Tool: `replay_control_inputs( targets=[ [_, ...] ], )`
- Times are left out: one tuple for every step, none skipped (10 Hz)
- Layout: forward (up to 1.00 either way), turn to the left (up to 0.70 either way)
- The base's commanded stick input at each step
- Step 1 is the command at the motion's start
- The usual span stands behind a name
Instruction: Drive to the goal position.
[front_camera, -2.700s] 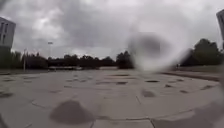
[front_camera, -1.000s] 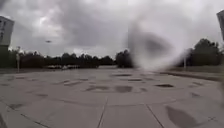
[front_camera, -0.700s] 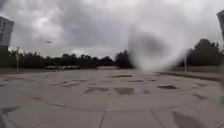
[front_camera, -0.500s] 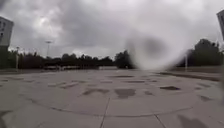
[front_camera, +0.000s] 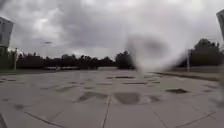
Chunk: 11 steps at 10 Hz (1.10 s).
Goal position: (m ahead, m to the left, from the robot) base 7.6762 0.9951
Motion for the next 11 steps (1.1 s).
replay_control_inputs(
  targets=[
    [0.70,0.00],
    [0.70,0.00],
    [0.70,0.00],
    [0.70,0.00],
    [0.70,0.00],
    [0.70,0.00],
    [0.70,0.00],
    [0.70,0.00],
    [0.70,0.00],
    [0.70,0.00],
    [0.70,0.00]
  ],
)
